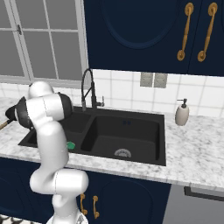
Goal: Pick the pan and sponge and place them into the sink. Then turn on the water.
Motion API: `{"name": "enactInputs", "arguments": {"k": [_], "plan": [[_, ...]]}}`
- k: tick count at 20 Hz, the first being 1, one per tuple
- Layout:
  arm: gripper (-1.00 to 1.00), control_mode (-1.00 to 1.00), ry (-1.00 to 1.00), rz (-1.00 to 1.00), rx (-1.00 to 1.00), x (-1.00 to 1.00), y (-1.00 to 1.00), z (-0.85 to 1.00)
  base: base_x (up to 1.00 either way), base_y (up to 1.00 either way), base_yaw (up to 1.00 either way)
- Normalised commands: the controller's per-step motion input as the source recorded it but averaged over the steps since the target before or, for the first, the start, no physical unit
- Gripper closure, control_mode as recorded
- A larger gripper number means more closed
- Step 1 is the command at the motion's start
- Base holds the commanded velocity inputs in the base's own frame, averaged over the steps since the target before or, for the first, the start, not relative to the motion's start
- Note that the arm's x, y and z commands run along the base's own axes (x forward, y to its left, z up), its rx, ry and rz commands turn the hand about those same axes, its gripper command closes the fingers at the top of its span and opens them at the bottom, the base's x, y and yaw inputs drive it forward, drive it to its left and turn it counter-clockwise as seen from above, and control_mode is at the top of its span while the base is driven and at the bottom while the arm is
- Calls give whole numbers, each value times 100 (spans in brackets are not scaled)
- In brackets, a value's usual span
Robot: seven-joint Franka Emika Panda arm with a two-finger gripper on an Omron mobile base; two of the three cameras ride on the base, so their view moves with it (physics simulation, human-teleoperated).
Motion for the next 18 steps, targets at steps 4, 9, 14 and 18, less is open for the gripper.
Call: {"name": "enactInputs", "arguments": {"k": [4, 9, 14, 18], "plan": [[-100, -100, 1, -43, 0, -39, 86, 5, 0, 0, 0], [-100, -100, 2, -33, 0, -4, 72, 2, 0, 0, 0], [-100, -100, -2, -21, 0, 0, 75, 0, 0, 0, 0], [-100, -100, 1, -12, 0, 22, 74, 0, 0, 0, 0]]}}
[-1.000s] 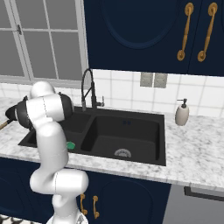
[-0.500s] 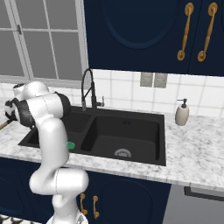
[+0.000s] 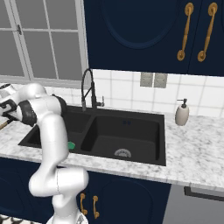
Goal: Pick the pan and sponge and place them into the sink. Then turn on the water.
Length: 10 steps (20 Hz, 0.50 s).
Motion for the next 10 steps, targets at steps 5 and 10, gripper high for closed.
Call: {"name": "enactInputs", "arguments": {"k": [5, 10], "plan": [[-100, -100, 1, -1, 0, 28, 38, 0, 0, 0, 0], [-100, -100, 0, 0, 1, 5, 19, 0, 0, 0, 0]]}}
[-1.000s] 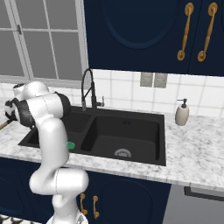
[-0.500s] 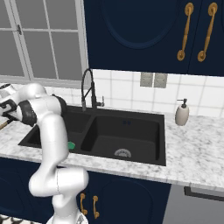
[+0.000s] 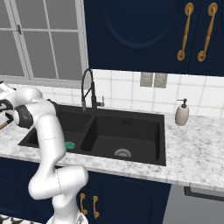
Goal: Pick the pan and sponge and place them into the sink. Then turn on the water.
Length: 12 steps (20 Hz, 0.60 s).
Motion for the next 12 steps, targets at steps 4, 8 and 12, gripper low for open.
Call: {"name": "enactInputs", "arguments": {"k": [4, 8, 12], "plan": [[-100, -100, 0, 0, 8, 0, 31, 0, 0, 0, 0], [-100, -100, 1, 3, 13, -3, 26, -3, 0, 0, 0], [-100, -100, 3, 8, 17, -2, 4, -8, 0, 0, 0]]}}
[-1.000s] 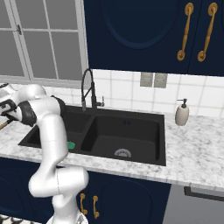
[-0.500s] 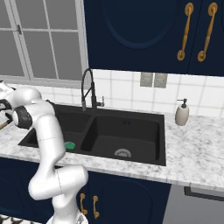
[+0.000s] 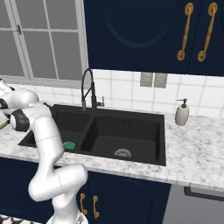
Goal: Pick the pan and sponge and place them into the sink. Then turn on the water.
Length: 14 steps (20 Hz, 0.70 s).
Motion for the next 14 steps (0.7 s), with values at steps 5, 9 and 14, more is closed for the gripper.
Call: {"name": "enactInputs", "arguments": {"k": [5, 9, 14], "plan": [[-100, -100, 9, 10, 7, -12, 0, -15, 0, 0, 0], [-100, -100, 3, 4, 0, -18, 12, -35, 0, 0, 0], [-100, -100, 0, 0, 0, -1, 37, -18, 0, 0, 0]]}}
